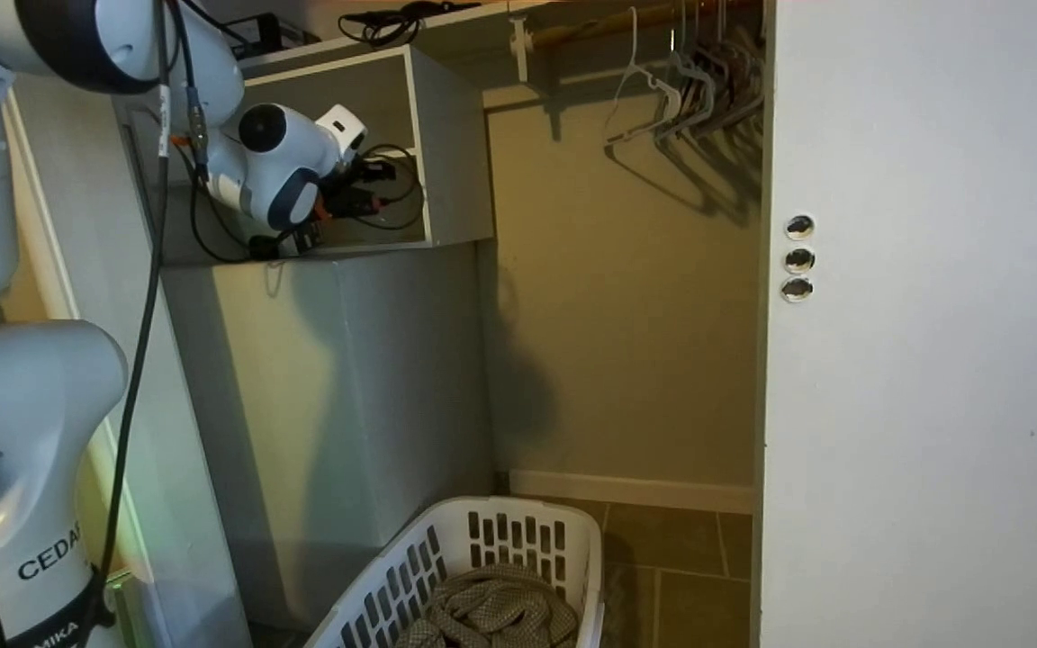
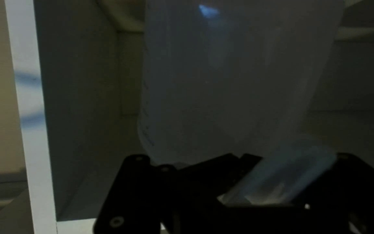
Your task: Move the jar from the top shelf to the shelf below
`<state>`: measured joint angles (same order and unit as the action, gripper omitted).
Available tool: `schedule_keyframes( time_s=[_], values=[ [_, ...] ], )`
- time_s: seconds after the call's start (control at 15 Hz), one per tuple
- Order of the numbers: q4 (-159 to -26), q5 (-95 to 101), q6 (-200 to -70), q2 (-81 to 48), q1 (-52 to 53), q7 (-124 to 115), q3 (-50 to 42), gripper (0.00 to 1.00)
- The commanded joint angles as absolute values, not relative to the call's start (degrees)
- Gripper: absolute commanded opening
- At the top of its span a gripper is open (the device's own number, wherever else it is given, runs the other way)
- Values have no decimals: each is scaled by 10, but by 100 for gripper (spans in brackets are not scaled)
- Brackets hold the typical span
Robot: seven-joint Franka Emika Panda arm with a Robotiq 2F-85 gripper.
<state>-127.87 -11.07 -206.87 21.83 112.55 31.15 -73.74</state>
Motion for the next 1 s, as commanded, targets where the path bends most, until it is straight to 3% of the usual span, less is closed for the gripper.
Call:
schedule_keyframes(
  time_s=[0.0,0.93],
  values=[
    [-1269,-99,-2074,217,1156,315,-767,0],
    [-1261,-120,-1989,209,1100,308,-730,0]
  ],
)
